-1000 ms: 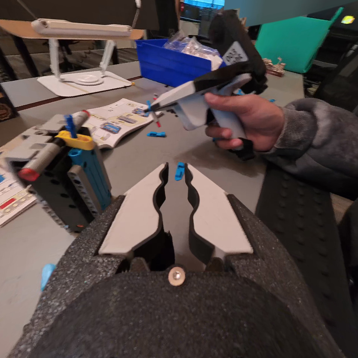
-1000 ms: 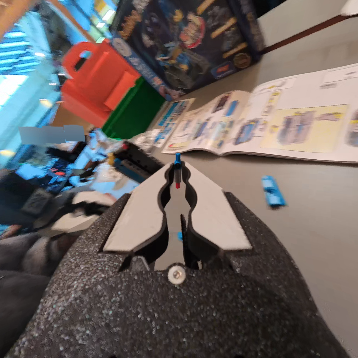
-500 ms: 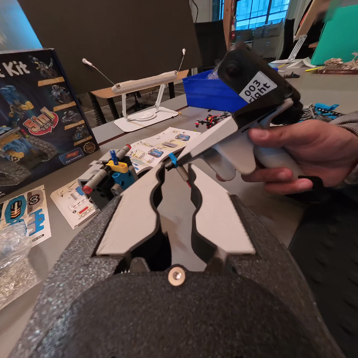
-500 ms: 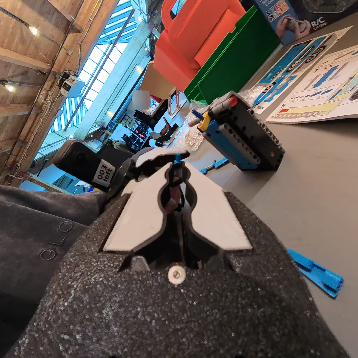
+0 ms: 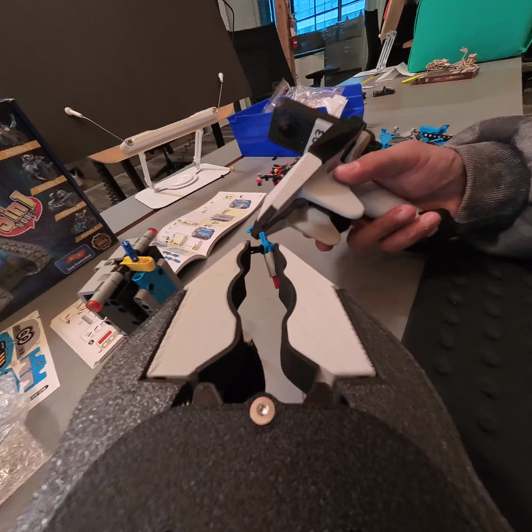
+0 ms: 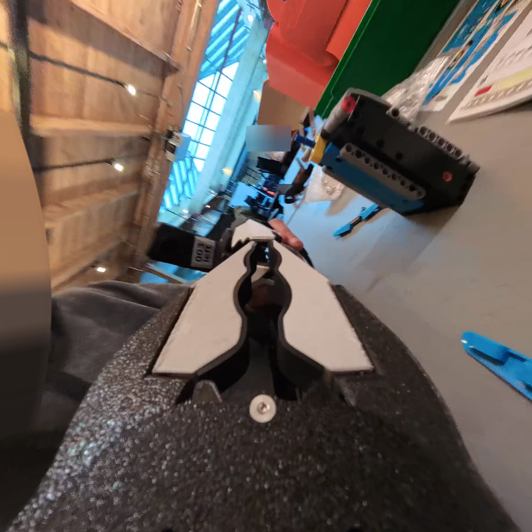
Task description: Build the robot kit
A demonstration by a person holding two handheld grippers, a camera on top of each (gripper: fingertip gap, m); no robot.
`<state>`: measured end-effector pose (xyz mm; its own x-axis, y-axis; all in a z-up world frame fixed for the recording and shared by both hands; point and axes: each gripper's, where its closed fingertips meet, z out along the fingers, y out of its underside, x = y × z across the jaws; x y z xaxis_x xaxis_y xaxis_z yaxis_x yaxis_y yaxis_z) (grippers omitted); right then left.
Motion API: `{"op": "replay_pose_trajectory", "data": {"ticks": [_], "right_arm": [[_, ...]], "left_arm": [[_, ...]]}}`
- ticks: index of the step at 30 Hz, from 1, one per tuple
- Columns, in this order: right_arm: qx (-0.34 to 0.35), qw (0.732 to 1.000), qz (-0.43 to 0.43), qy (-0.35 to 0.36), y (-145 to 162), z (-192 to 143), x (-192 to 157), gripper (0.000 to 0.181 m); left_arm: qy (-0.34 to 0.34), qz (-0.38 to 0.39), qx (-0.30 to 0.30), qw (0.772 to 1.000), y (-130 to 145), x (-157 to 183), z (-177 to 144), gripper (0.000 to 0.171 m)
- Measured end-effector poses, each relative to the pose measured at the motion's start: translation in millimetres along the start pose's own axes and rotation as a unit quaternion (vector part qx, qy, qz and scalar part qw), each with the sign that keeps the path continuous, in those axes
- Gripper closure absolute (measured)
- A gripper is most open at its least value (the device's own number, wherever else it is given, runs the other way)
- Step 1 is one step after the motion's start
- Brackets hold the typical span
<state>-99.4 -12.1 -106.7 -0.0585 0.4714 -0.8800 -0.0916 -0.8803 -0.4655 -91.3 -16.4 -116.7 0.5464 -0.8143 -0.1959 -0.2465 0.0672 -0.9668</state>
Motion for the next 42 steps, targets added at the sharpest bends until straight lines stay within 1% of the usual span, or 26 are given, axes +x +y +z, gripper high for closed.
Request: {"op": "replay_pose_trajectory", "data": {"ticks": [2, 5, 6, 7, 8, 10, 13, 15, 20, 22, 24, 25, 27, 30, 32, 34, 35, 37, 38, 42], "right_arm": [[-0.008, 0.999, -0.035, 0.023, 2, -1, 2, 0.179], [-0.012, 0.999, -0.027, 0.022, 3, -2, 3, 0.179], [-0.011, 1.0, -0.021, 0.015, 3, -2, 2, 0.176], [-0.012, 1.0, -0.015, 0.015, 3, -1, 2, 0.167], [-0.017, 1.0, -0.013, 0.017, 5, 1, 4, 0.166], [-0.023, 0.999, -0.018, 0.024, 8, 2, 5, 0.174], [-0.027, 0.999, -0.035, 0.023, 8, 2, 3, 0.175], [-0.026, 1.0, -0.012, 0.008, 7, 2, 2, 0.174], [-0.016, 0.995, 0.079, -0.052, 6, 2, -1, 0.175], [-0.015, 0.993, 0.096, -0.064, 6, 3, -2, 0.175], [-0.011, 0.993, 0.094, -0.066, 5, 3, -3, 0.176], [-0.003, 0.993, 0.092, -0.07, 2, 2, -5, 0.175], [0.014, 0.993, 0.091, -0.078, -4, -1, -7, 0.177], [0.018, 0.99, 0.104, -0.095, -5, 0, -10, 0.176], [0.016, 0.985, 0.124, -0.117, -3, 2, -14, 0.176], [0.011, 0.982, 0.138, -0.128, -1, 4, -15, 0.176], [0.006, 0.981, 0.143, -0.134, 1, 6, -17, 0.176], [0.004, 0.977, 0.15, -0.151, 1, 6, -22, 0.176], [0.001, 0.978, 0.149, -0.147, 2, 7, -21, 0.177], [-0.002, 0.98, 0.145, -0.138, 4, 7, -19, 0.176]], "left_arm": [[0.005, 0.002, -0.001, 1.0, 0, 2, 0, 0.157], [0.001, 0.014, -0.006, 1.0, 2, 3, 1, 0.156], [0.001, 0.014, -0.005, 1.0, 1, 3, 1, 0.157], [0.0, 0.014, -0.004, 1.0, 1, 3, 1, 0.157], [-0.006, 0.014, -0.004, 1.0, 1, 0, 1, 0.157], [-0.008, 0.014, 0.0, 1.0, 0, 0, 0, 0.157], [-0.006, 0.013, 0.01, 1.0, -3, 1, -1, 0.157], [-0.013, 0.028, 0.017, 0.999, -5, 1, -1, 0.156], [-0.042, 0.076, 0.032, 0.996, -10, 1, -2, 0.155], [-0.044, 0.074, 0.036, 0.996, -12, 1, -3, 0.155], [-0.049, 0.073, 0.043, 0.995, -15, 0, -4, 0.155], [-0.05, 0.072, 0.05, 0.995, -17, 0, -5, 0.153], [-0.054, 0.069, 0.057, 0.995, -19, -1, -6, 0.142], [-0.069, 0.068, 0.055, 0.994, -20, -5, -5, 0.127], [-0.076, 0.072, 0.052, 0.993, -20, -5, -4, 0.126], [-0.075, 0.08, 0.057, 0.992, -21, -3, -5, 0.127], [-0.077, 0.085, 0.057, 0.992, -22, -3, -5, 0.132], [-0.08, 0.095, 0.063, 0.99, -23, -2, -7, 0.148], [-0.084, 0.1, 0.071, 0.989, -26, -2, -9, 0.155], [-0.086, 0.113, 0.066, 0.988, -24, -2, -10, 0.156]]}}
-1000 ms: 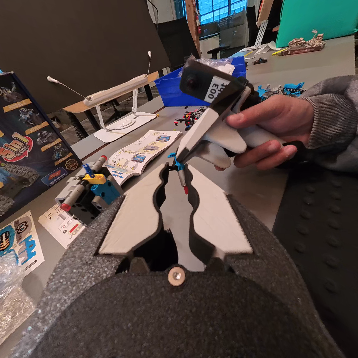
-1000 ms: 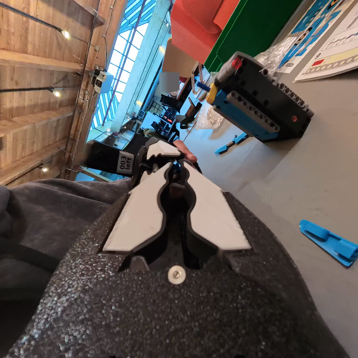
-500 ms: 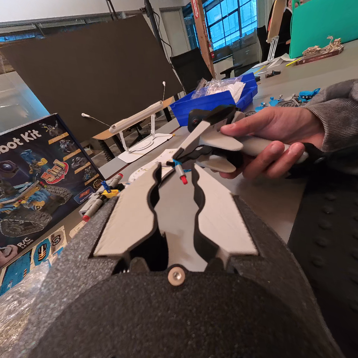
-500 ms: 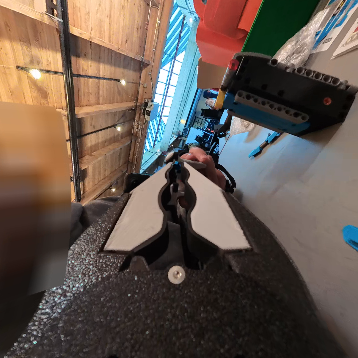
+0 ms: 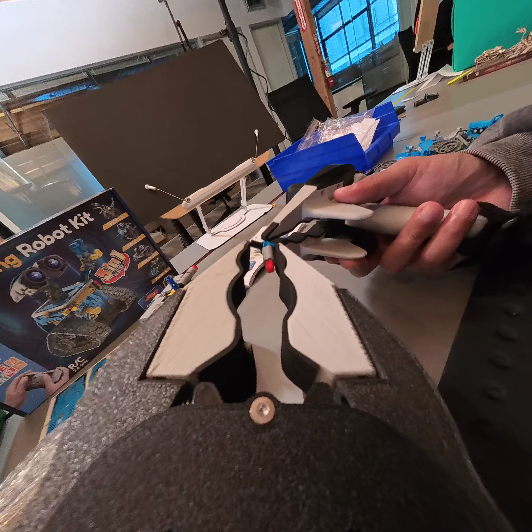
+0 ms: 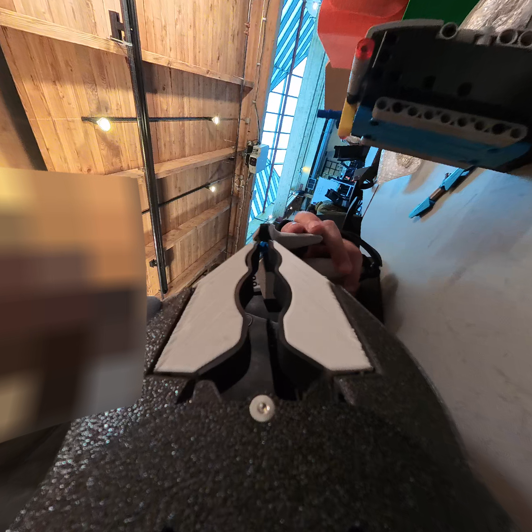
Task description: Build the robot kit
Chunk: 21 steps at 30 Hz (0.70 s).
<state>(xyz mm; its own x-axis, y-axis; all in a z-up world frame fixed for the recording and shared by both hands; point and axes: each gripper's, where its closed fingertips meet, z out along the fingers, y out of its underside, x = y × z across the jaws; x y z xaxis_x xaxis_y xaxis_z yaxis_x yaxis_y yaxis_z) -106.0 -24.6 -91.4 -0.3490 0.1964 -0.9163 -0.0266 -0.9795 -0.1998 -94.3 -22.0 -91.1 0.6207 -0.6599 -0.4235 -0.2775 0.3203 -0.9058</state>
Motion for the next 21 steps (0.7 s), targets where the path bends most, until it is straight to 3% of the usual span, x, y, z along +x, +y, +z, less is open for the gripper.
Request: {"op": "replay_pose_trajectory", "data": {"ticks": [3, 21], "right_arm": [[-0.008, 1.0, 0.006, 0.004, 2, -1, 2, 0.176], [-0.037, 0.999, 0.022, 0.032, 9, -8, 11, 0.177]], "left_arm": [[-0.019, 0.026, 0.002, 0.999, -1, -2, 0, 0.148], [0.029, 0.051, -0.022, 0.998, 10, 13, -1, 0.156]]}}
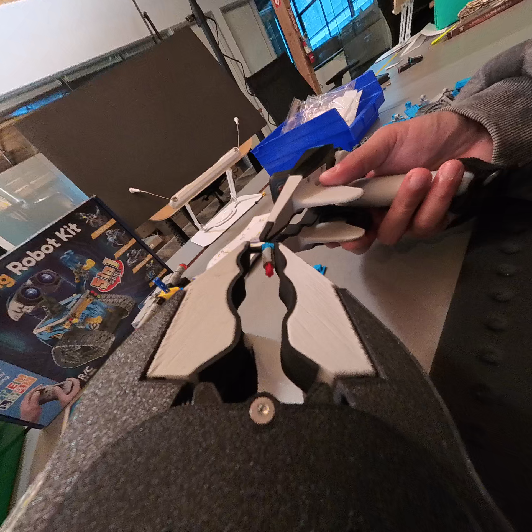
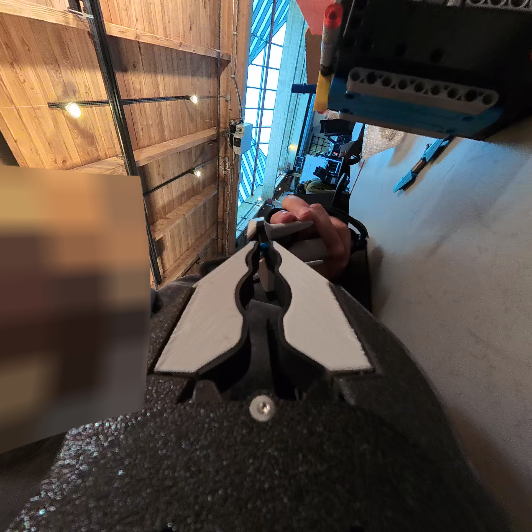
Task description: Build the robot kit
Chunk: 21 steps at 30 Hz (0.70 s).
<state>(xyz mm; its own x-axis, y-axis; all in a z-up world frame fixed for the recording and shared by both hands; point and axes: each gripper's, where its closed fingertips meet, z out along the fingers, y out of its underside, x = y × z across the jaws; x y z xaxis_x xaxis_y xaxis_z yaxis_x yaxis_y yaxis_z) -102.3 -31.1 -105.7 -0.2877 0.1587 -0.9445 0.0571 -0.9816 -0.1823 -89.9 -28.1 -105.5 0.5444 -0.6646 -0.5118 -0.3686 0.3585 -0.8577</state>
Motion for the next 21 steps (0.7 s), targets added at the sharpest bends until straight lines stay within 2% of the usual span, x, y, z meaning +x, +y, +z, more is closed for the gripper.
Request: {"op": "replay_pose_trajectory", "data": {"ticks": [2, 4, 6, 7, 8, 9, 10, 11, 12, 13, 18, 19, 21], "right_arm": [[-0.003, 1.0, -0.012, 0.018, 1, 0, 3, 0.176], [-0.002, 0.997, -0.059, 0.049, -2, -2, 4, 0.174], [0.026, 0.981, -0.154, 0.118, -22, -18, 1, 0.157], [0.046, 0.955, -0.223, 0.189, -39, -35, 4, 0.153], [0.067, 0.914, -0.299, 0.267, -57, -57, 6, 0.153], [0.08, 0.86, -0.366, 0.346, -75, -82, 8, 0.153], [0.077, 0.795, -0.414, 0.436, -91, -112, 15, 0.155], [0.054, 0.737, -0.434, 0.515, -99, -141, 26, 0.159], [0.019, 0.708, -0.429, 0.561, -99, -160, 38, 0.157], [-0.008, 0.695, -0.408, 0.592, -98, -174, 51, 0.148], [-0.052, 0.663, -0.367, 0.651, -101, -190, 87, 0.148], [-0.054, 0.66, -0.363, 0.655, -102, -190, 89, 0.151], [-0.051, 0.674, -0.352, 0.647, -100, -186, 90, 0.154]], "left_arm": [[0.018, -0.016, -0.011, 1.0, 3, 2, -1, 0.156], [0.025, -0.036, -0.017, 0.999, 5, 0, -2, 0.156], [0.016, -0.045, -0.018, 0.999, 6, -5, -4, 0.156], [0.015, -0.047, -0.021, 0.999, 8, -7, -5, 0.156], [0.012, -0.051, -0.025, 0.998, 11, -9, -5, 0.156], [0.01, -0.056, -0.027, 0.998, 12, -10, -4, 0.156], [0.013, -0.061, -0.027, 0.998, 12, -10, -4, 0.156], [0.018, -0.066, -0.027, 0.997, 13, -9, -3, 0.156], [0.025, -0.069, -0.028, 0.997, 14, -7, -2, 0.156], [0.027, -0.07, -0.031, 0.997, 14, -6, -1, 0.156], [0.044, -0.082, -0.035, 0.995, 17, -1, 1, 0.156], [0.05, -0.084, -0.035, 0.995, 18, 0, 1, 0.156], [0.052, -0.09, -0.039, 0.994, 20, 0, 1, 0.156]]}}
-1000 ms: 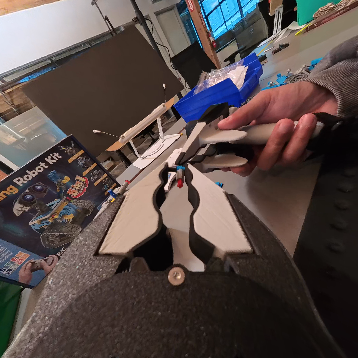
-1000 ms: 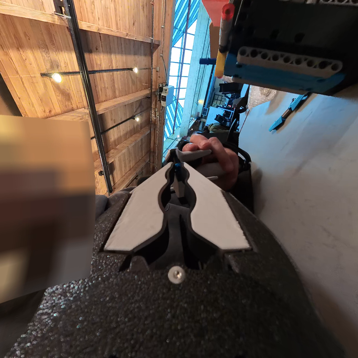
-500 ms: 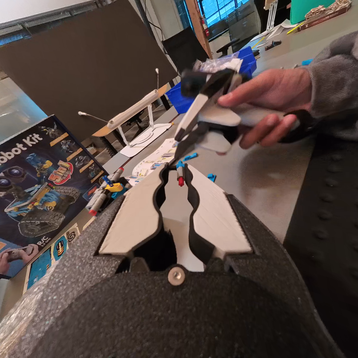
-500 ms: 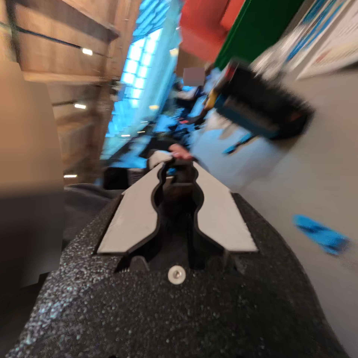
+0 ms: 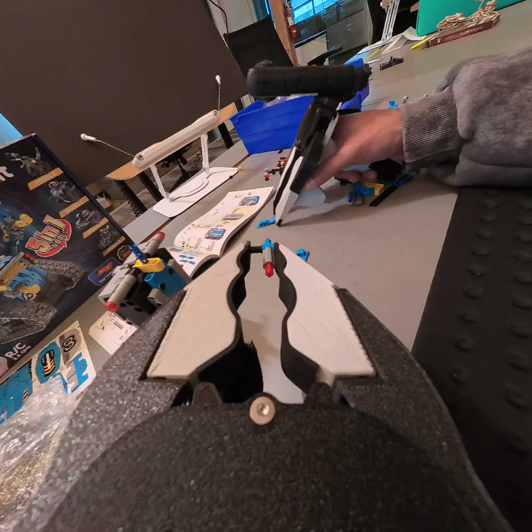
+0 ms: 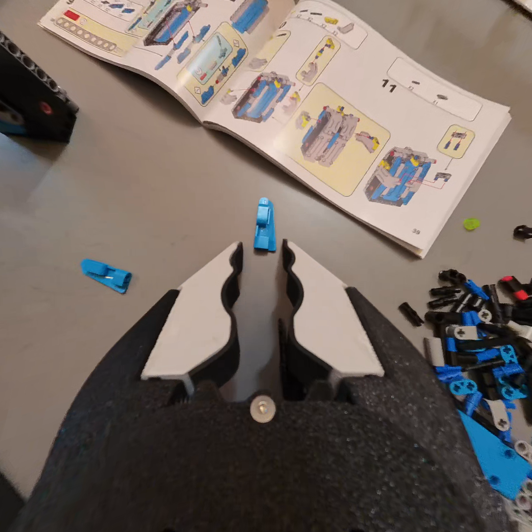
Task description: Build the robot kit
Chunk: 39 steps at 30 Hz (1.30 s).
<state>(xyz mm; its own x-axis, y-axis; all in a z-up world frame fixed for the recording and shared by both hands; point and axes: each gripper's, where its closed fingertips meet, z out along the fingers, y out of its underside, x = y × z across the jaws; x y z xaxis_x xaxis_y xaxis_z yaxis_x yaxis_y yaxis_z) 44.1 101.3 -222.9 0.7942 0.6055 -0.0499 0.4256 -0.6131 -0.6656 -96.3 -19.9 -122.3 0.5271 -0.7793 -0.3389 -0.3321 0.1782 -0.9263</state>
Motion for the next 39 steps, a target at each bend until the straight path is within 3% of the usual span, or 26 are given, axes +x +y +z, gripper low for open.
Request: {"op": "replay_pose_trajectory", "data": {"ticks": [7, 10, 12, 17, 24, 26, 38, 39], "right_arm": [[0.002, 0.994, 0.021, -0.109, -2, -7, -45, 0.159], [0.016, 0.996, -0.029, -0.08, -16, -12, -28, 0.158], [0.023, 0.994, -0.044, -0.101, -26, -12, -19, 0.157], [0.0, 0.985, -0.03, -0.171, -28, 5, -15, 0.148], [-0.015, 0.988, -0.071, -0.14, -17, 12, -13, 0.137], [-0.014, 0.984, -0.079, -0.157, -16, 10, -21, 0.151], [-0.024, 0.974, -0.122, -0.191, -2, -2, -51, 0.156], [-0.019, 0.975, -0.128, -0.183, -3, -3, -50, 0.165]], "left_arm": [[0.005, -0.013, -0.003, 1.0, 3, -1, 0, 0.156], [0.008, -0.014, -0.008, 1.0, 5, -1, 0, 0.156], [0.01, -0.014, -0.007, 1.0, 4, 0, 1, 0.156], [0.016, -0.016, -0.009, 1.0, 5, 2, 1, 0.156], [0.02, -0.008, -0.01, 1.0, 5, 5, 1, 0.156], [0.02, -0.006, -0.01, 1.0, 5, 5, 1, 0.156], [0.02, 0.009, -0.027, 0.999, 12, 7, 5, 0.156], [0.018, 0.008, -0.027, 0.999, 12, 6, 5, 0.156]]}}
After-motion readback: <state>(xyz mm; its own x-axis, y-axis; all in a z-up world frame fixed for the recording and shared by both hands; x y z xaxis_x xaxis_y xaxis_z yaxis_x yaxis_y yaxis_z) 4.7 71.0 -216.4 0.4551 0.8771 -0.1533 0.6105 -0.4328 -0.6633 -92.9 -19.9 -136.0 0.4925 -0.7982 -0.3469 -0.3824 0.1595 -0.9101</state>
